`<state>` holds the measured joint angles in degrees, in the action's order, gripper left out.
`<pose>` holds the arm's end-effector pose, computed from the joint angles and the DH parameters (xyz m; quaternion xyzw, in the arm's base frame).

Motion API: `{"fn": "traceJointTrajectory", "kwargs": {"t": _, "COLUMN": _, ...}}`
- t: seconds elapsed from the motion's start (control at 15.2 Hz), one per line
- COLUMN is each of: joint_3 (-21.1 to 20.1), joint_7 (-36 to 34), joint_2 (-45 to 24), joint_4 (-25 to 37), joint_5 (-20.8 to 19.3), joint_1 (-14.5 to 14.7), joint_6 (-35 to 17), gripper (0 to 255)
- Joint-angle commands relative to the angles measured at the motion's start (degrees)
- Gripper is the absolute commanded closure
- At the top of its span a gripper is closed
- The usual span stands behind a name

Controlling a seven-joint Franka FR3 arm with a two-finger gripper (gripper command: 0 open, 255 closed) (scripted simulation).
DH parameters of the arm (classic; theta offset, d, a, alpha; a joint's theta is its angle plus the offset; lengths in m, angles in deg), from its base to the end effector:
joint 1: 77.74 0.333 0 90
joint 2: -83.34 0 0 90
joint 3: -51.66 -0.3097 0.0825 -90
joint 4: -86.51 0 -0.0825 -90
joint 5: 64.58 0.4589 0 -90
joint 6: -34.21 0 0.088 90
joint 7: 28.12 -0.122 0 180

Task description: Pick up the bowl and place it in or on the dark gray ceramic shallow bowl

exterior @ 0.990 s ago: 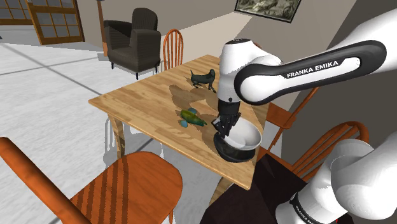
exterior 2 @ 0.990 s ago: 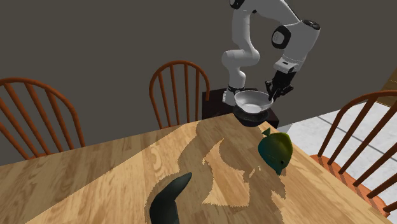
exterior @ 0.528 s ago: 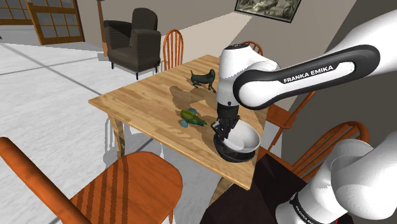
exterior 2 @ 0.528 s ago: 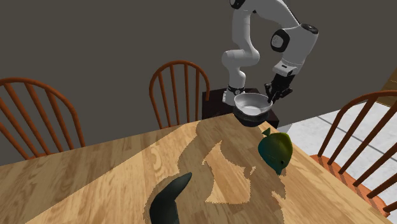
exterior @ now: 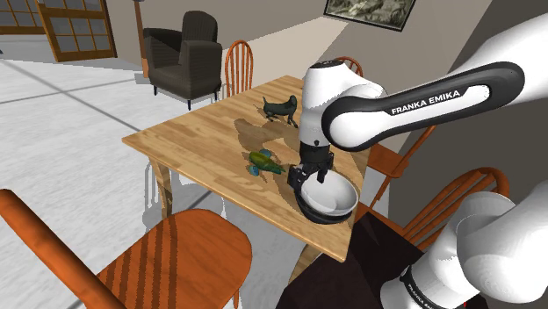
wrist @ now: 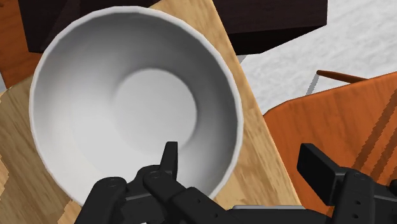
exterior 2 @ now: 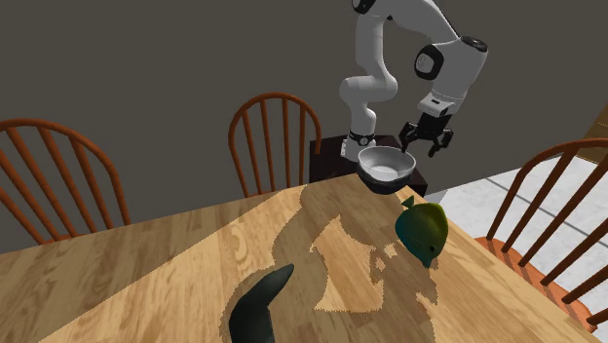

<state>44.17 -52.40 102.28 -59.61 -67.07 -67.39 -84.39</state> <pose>0.4417 0.1346 0.3063 0.9951 -0.0493 -0.0573 0.0639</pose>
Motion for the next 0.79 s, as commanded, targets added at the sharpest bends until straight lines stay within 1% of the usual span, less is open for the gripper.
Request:
{"fn": "traceJointTrajectory", "kwargs": {"t": 0.0, "joint_3": -0.01, "joint_7": 0.10, "joint_2": 0.70, "joint_4": 1.43, "joint_5": 0.16, "joint_1": 0.09, "joint_6": 2.13, "gripper": 0}}
{"fn": "traceJointTrajectory", "kwargs": {"t": 0.2, "joint_3": -0.05, "joint_7": 0.30, "joint_2": 2.13, "joint_4": 5.78, "joint_5": 0.48, "joint_1": 0.28, "joint_6": 7.90, "gripper": 0}}
{"fn": "traceJointTrajectory", "kwargs": {"t": 0.73, "joint_3": -0.05, "joint_7": 0.30, "joint_2": 2.13, "joint_4": 5.78, "joint_5": 0.48, "joint_1": 0.28, "joint_6": 7.90, "gripper": 0}}
